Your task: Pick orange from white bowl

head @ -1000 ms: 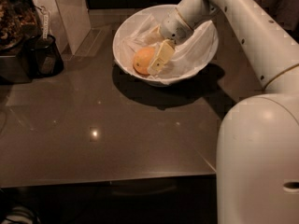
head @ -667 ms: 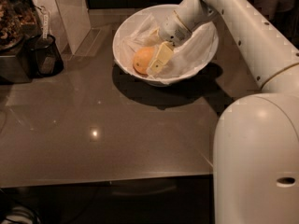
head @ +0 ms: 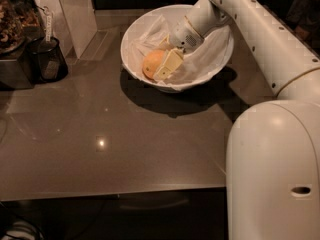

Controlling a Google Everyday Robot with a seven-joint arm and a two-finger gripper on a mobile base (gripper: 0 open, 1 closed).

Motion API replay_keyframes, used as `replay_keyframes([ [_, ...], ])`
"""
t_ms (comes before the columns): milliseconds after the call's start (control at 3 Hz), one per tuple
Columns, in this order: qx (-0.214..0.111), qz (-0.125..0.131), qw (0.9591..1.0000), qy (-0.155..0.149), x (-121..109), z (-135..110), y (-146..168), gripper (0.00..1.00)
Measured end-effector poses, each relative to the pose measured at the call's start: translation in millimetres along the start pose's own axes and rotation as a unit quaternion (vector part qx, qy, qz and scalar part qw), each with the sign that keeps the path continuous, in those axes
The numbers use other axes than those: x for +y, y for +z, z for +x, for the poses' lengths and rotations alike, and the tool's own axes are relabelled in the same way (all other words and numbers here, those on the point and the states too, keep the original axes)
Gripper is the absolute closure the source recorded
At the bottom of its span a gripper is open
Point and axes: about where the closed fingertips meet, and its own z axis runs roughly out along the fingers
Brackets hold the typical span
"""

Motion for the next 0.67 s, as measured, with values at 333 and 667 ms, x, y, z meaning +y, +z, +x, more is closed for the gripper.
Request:
replay_keyframes([
  [333,0.001,0.003,1.0,0.007,-1.2,3.2,0.9,0.55],
  [667,0.001,0.003,1.0,0.007,-1.3,2.7,0.4,0.78],
])
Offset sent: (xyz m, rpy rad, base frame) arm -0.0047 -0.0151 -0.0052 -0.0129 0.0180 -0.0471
